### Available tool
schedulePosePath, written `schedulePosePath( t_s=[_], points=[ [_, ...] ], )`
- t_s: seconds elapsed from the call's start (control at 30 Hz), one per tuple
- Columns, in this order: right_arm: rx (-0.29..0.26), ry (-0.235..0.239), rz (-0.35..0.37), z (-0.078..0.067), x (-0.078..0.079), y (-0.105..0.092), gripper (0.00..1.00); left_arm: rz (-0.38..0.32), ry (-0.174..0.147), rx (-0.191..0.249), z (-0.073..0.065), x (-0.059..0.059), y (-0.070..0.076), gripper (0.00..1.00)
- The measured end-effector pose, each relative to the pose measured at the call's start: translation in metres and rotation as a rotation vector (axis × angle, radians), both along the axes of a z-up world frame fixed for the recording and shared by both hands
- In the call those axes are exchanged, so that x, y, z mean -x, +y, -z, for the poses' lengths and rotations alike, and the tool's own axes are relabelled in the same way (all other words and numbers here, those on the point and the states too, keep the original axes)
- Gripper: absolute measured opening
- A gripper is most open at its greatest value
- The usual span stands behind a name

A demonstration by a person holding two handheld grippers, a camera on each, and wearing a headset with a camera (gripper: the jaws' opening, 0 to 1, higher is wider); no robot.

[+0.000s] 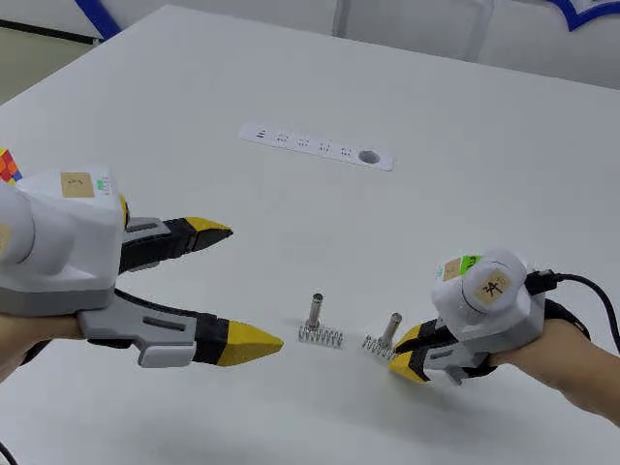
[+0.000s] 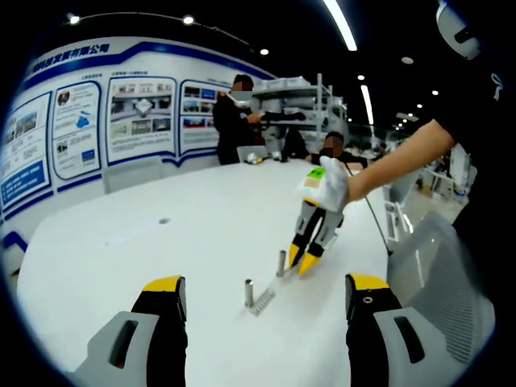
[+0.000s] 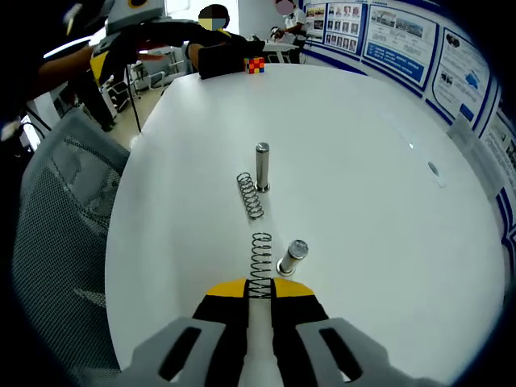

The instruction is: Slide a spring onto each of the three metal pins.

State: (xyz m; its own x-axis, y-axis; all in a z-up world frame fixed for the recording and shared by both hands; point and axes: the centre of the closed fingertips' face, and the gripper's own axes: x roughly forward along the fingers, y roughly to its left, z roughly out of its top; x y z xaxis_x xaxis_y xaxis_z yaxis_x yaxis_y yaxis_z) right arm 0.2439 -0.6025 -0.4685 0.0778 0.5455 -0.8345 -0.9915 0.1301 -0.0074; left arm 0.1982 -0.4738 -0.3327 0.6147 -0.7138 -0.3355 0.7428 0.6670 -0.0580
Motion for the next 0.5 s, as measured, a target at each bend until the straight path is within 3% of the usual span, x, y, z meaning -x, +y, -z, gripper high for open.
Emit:
schedulePosePath(
  t_s=[0.2,0.43,0.5],
  points=[
    [-0.014,-0.039,-0.031,-0.023,0.007,-0.002,0.11,0.025,-0.016,0.019,-0.005,-0.002,-0.016,0.85],
    [-0.045,-0.072,-0.043,-0.048,0.014,-0.005,0.11,0.079,-0.028,0.025,-0.01,-0.003,-0.038,0.8],
    [-0.061,-0.081,-0.048,-0.057,0.018,-0.005,0.11,0.107,-0.031,0.056,-0.016,0.0,-0.048,0.8]
  ],
)
